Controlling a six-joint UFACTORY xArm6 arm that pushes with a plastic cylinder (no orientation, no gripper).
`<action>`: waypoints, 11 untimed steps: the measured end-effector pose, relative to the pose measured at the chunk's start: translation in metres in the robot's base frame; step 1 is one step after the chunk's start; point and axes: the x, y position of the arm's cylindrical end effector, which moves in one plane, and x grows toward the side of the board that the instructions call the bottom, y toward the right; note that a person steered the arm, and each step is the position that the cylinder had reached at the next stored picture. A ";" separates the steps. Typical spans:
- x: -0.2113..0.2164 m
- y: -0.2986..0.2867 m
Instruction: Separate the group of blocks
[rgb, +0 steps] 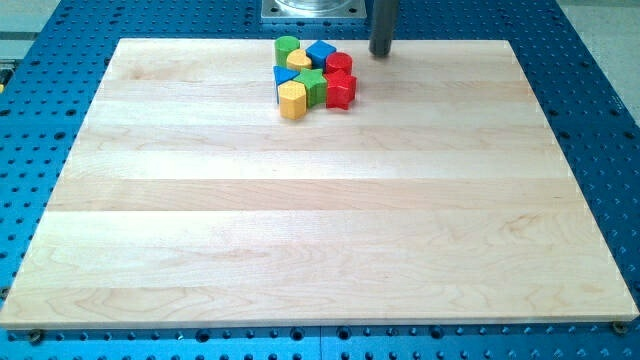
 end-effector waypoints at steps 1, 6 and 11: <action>0.039 -0.033; 0.058 -0.122; 0.193 -0.223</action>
